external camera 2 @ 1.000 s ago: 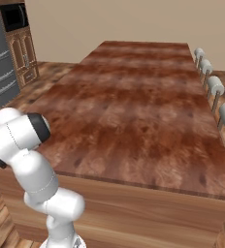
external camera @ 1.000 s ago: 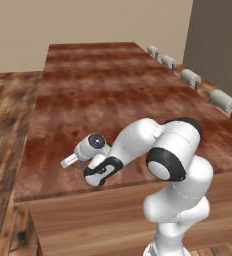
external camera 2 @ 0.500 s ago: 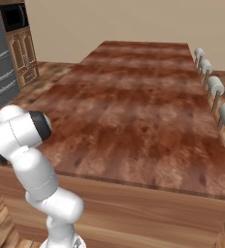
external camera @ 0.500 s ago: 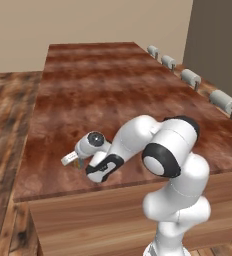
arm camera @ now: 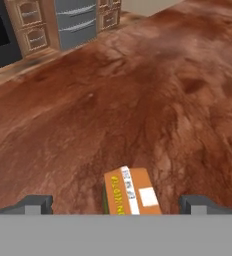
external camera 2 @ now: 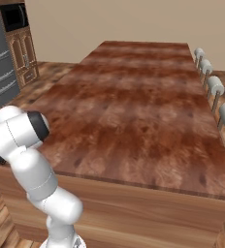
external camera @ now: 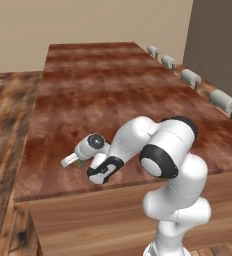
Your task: Pick the milk, boxed drink, can from the counter and place them in the open cabinet.
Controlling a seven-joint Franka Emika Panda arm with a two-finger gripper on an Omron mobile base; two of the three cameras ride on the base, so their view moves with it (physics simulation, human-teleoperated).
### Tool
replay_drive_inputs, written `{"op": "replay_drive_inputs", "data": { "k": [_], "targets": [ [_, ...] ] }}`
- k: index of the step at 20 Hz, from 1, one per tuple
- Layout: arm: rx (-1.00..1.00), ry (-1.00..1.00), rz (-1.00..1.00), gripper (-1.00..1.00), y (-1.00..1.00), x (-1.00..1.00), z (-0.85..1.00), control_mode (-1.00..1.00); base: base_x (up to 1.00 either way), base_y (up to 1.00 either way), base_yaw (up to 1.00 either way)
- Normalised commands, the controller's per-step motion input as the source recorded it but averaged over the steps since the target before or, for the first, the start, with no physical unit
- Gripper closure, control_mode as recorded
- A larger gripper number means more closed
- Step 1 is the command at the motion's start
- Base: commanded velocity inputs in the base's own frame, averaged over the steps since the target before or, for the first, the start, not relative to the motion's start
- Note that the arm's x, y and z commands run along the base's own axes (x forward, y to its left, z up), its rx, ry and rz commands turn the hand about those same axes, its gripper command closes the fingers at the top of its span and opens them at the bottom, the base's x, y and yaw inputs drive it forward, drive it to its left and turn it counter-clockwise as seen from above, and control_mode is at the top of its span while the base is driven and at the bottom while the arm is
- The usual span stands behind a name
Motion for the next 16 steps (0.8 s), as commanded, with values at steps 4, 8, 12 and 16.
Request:
{"op": "replay_drive_inputs", "data": {
  "k": [4,8,12,16],
  "targets": [
    [0.0,0.0,0.0,-1.0,0.0,0.02,-0.09,-1.0,0.0,0.0,0.0],
    [-0.01,0.0,0.0,-1.0,0.0,0.12,-0.12,-1.0,0.0,0.0,0.0],
    [-0.02,0.0,0.0,-1.0,0.0,0.13,-0.15,-1.0,0.0,0.0,0.0],
    [-0.05,0.0,0.0,1.0,0.0,0.02,-0.32,-1.0,0.0,0.0,0.0]
  ]
}}
